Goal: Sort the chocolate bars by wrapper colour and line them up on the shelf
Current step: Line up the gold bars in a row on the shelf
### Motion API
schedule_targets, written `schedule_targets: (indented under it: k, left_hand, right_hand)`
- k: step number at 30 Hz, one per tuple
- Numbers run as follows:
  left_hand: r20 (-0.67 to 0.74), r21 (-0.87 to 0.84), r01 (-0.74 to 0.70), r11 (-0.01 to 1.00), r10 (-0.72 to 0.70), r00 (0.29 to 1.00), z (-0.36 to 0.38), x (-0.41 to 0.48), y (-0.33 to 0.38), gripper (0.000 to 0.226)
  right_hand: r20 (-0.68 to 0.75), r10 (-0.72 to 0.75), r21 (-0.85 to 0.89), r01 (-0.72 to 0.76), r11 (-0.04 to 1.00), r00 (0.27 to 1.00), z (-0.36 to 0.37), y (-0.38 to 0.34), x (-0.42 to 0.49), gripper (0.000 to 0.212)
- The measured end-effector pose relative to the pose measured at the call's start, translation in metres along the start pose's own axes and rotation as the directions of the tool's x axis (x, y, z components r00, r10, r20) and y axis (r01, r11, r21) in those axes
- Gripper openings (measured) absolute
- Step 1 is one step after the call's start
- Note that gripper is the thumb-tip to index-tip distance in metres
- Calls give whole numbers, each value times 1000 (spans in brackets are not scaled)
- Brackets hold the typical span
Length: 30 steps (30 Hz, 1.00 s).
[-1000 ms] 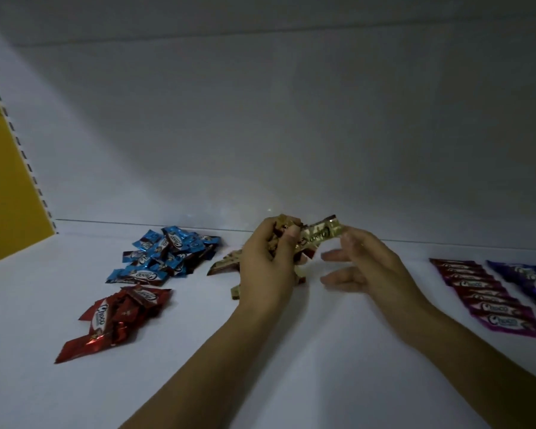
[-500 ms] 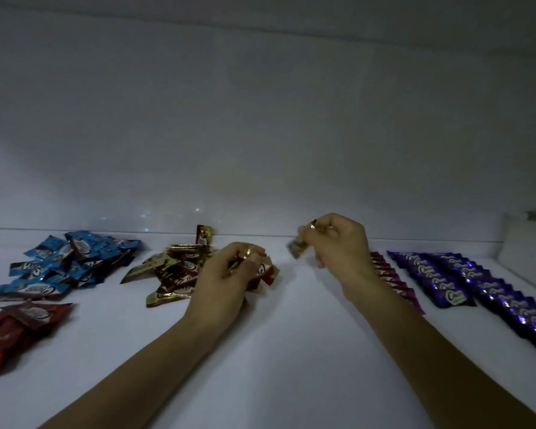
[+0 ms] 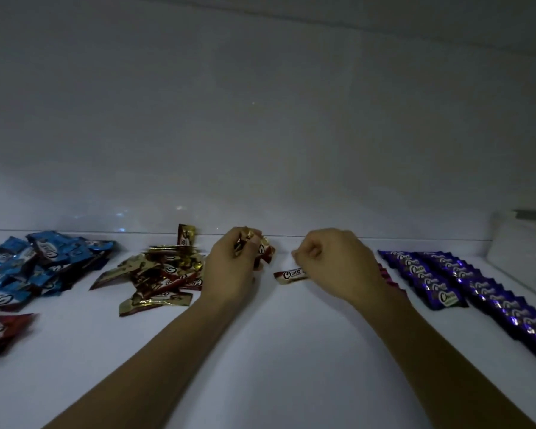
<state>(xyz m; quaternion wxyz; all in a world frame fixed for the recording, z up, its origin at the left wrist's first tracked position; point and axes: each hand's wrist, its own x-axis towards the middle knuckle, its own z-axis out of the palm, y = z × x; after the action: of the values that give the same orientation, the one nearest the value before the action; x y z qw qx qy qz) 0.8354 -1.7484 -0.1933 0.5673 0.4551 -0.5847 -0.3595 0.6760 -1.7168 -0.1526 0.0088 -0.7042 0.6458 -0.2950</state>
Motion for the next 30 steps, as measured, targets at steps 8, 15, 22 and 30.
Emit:
schedule_targets:
  k: [8,15,22,30]
  left_hand:
    - [0,-89,-29,996,30,1000,-3,-6,-1,14]
    - [20,-60,-29,998,30,999,-1,-5,-5,14]
    - [77,-161,-17,987,30,997,1,-10,2,10]
    - [85,-258,30,966,-8,996,-2,-8,6,8]
  right_hand:
    - [377,74,-430,104,897,923,32,-24,-16,65]
    - [340,115,-263,-23,965,933,50,4,-11,81]
    - [241,91,-274,-22,962,966,50,17,-10,65]
    - [118,108,825,-158,542,987,30,-12,-3,11]
